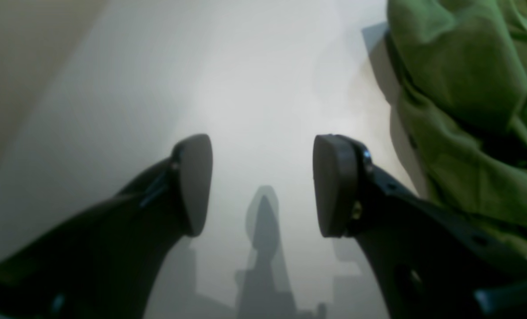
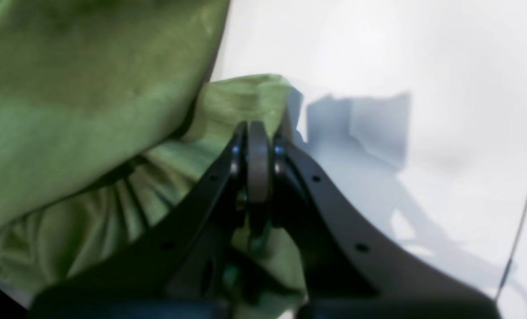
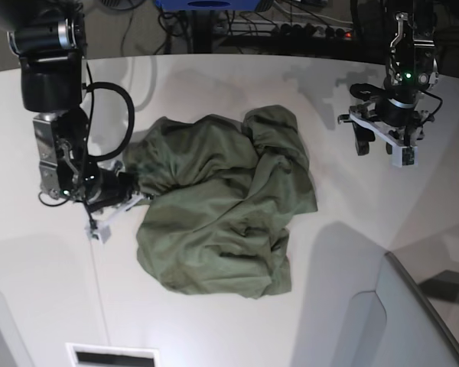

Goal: Layout the t-shirt on the table in an organized manner, then fold the t-shirt properly
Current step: 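Drag the shirt across the table with the right gripper, then release, then grasp the shirt with both grippers at two separate edges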

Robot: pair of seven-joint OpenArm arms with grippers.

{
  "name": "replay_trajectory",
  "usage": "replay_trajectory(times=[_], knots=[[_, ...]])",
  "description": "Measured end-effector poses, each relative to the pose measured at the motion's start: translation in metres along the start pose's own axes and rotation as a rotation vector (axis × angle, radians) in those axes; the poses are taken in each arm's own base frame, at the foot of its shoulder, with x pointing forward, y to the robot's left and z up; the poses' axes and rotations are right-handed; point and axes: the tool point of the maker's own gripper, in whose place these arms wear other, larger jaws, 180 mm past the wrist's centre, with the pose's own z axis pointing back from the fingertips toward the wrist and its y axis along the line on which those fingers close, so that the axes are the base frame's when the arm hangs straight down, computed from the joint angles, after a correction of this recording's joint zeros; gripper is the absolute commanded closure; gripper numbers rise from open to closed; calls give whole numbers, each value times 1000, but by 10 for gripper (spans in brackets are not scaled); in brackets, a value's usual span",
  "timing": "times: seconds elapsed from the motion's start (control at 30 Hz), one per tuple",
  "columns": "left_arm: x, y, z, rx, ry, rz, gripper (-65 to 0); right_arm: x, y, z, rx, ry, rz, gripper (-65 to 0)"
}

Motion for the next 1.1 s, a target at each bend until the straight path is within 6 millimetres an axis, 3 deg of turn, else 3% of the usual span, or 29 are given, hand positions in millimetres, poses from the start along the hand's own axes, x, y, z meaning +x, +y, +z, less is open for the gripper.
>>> replay_trajectory(times=[0.17, 0.37, 0.5, 0.63, 0.8, 0.97, 1.03, 1.1], knots=[[-1, 3, 0, 1, 3, -11, -351, 33, 25, 44, 24, -107, 51, -5], [-12, 13, -3, 18, 39, -21, -351, 33, 40, 92, 2, -150, 18, -5], [-15, 18, -4, 28, 46, -17, -351, 34, 20, 131, -37, -220, -91, -5], [-10, 39, -1, 84, 30, 15, -351, 50, 9, 171, -76, -322, -86, -5], [-5, 41, -4, 85, 23, 15, -351, 47, 14, 169, -54, -306, -93, -5], [1, 36, -7, 74, 7, 16, -351, 55, 6, 160, -66, -327, -111, -6], [-5, 21, -9, 41, 25, -3, -351, 47, -1, 150, -79, -301, -129, -6], [-4, -17, -8, -74, 28, -66, -351, 39, -11, 139, -98, -276, -153, -6]])
